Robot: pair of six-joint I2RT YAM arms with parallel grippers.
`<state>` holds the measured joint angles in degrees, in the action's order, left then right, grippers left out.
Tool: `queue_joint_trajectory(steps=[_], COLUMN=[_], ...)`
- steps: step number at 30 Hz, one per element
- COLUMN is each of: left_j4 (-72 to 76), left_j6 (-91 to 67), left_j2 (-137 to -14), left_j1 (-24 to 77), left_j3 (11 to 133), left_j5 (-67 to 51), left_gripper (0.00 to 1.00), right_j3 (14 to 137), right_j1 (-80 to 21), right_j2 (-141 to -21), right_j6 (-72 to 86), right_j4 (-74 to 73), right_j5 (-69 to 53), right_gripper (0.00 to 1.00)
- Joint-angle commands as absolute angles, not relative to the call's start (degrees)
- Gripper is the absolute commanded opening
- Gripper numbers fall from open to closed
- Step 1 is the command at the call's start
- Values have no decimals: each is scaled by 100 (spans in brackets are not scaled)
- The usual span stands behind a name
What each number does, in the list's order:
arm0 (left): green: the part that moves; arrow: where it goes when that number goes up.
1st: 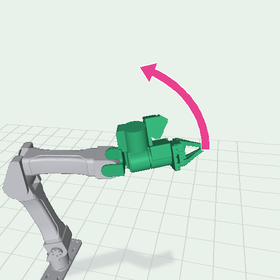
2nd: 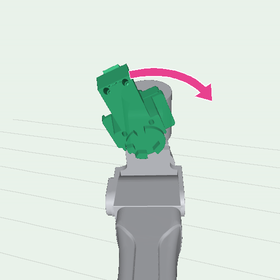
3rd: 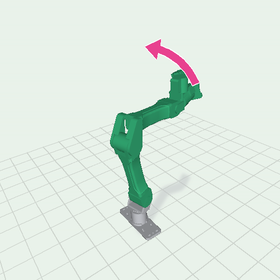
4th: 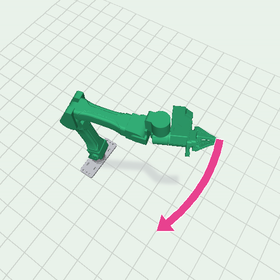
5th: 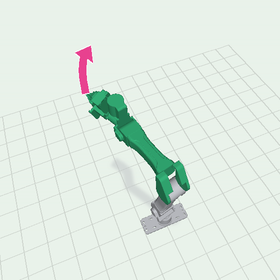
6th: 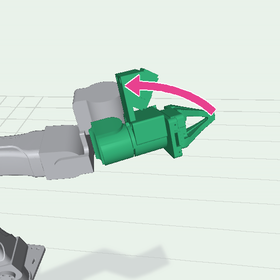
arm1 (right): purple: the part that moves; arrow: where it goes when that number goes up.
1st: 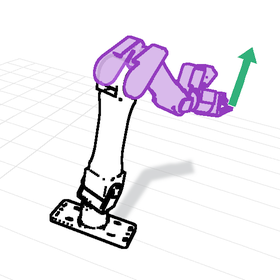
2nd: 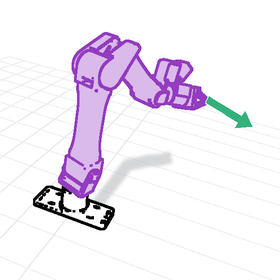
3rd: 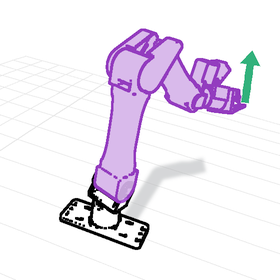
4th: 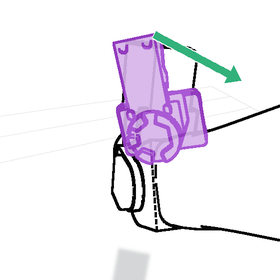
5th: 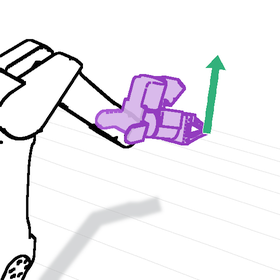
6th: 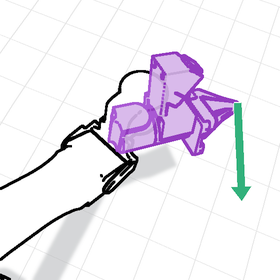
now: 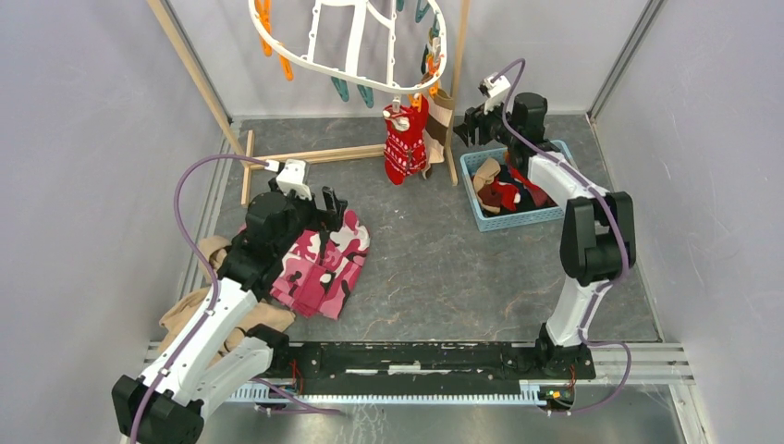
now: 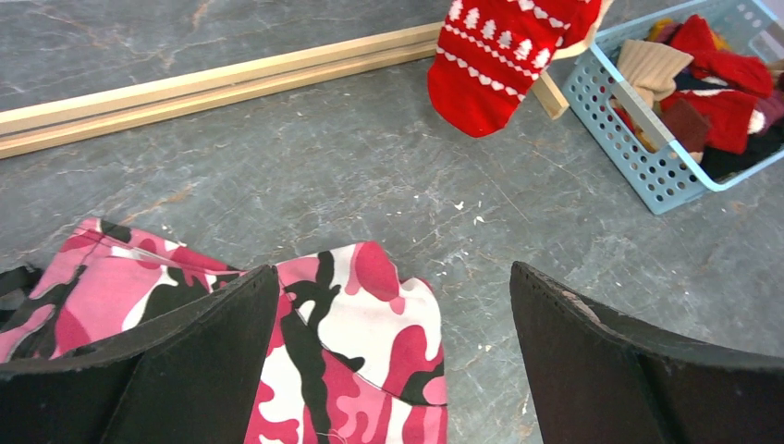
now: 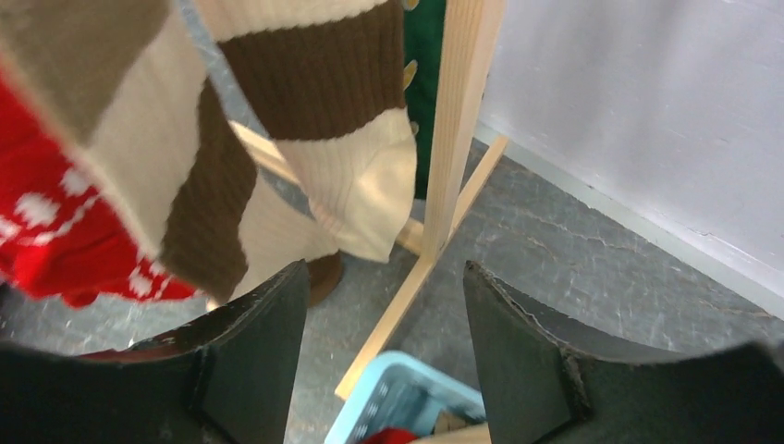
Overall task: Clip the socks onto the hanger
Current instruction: Pick up the sock from the bin.
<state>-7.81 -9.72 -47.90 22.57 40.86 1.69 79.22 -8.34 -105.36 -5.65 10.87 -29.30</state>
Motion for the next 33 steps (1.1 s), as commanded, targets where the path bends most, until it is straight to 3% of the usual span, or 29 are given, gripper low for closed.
queue_joint_trajectory(steps=[1, 23, 33], left_j4=[-771, -687, -640], left_j6=[-652, -503, -492], left_j2=[-4594, -4606, -4553], left_j1=[2215, 2208, 2208], left_j3=[4049, 3978, 3924], left_j5=[492, 400, 340], left_gripper=[99, 99, 99], right_j3=[8564, 10212, 10236], right_j1=[-936, -990, -964], right_j2=[-11014, -12569, -12538], right_j6=[70, 1160, 852], right_j4=[1742, 2497, 2520], right_j5=[-2474, -2373, -2178], right_gripper=[66, 54, 32])
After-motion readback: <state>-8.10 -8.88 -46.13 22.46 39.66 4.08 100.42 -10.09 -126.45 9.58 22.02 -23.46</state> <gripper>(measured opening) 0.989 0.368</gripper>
